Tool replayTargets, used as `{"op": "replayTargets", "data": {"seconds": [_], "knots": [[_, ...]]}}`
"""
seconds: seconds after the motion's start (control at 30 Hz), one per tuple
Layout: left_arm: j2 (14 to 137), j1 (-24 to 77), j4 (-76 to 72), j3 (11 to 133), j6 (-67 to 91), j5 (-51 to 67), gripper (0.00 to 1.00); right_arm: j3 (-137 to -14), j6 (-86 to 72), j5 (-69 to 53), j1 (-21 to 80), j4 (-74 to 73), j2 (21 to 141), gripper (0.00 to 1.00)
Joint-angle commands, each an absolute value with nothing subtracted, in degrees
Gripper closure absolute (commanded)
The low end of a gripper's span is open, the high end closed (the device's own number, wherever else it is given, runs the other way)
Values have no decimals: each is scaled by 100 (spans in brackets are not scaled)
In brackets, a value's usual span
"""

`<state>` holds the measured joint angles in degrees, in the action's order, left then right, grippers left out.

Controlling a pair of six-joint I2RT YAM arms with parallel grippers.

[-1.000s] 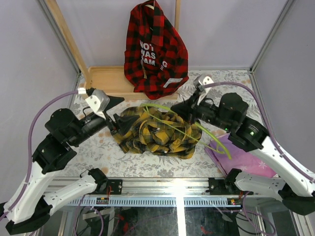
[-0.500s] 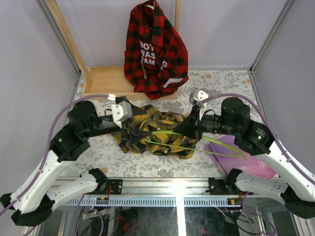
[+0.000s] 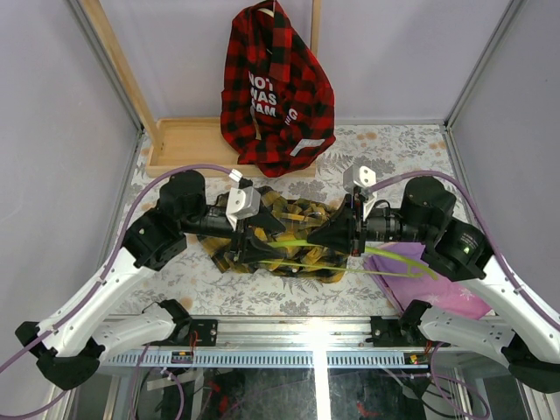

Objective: Place the shirt on the hanger

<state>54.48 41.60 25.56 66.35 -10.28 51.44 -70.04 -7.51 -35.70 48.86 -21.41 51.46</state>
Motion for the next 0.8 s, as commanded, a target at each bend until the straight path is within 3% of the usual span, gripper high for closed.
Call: {"op": "replayTargets", "data": {"seconds": [0.0,0.27,0.37,0.5,0.53,0.63,0.77], "knots": [[5558,4188,2098,6543,-797,5601,47,-6974,-915,-3769,4885,-1472,5041,100],[5781,4194,2271,6606,-820,5469,84,-6645,-1260,-3854,4884,-760,4994,97],[5843,4192,2498,6712,-1012,5371,100,-6639,-1179,-3706,4882,-984,4931,84],[5785,4193,2904,6804,-1389,5094,100,-6636,-1031,-3342,4886,-1573,4698,37],[5752,4192,3034,6831,-1494,5042,100,-6636,-974,-3238,4885,-1768,4621,31],[5667,4193,3365,6899,-1781,4865,100,-6672,-774,-3043,4886,-2341,4432,23],[5588,4194,3754,7044,-2036,4766,100,-6730,-539,-2925,4879,-3080,4197,21]]}}
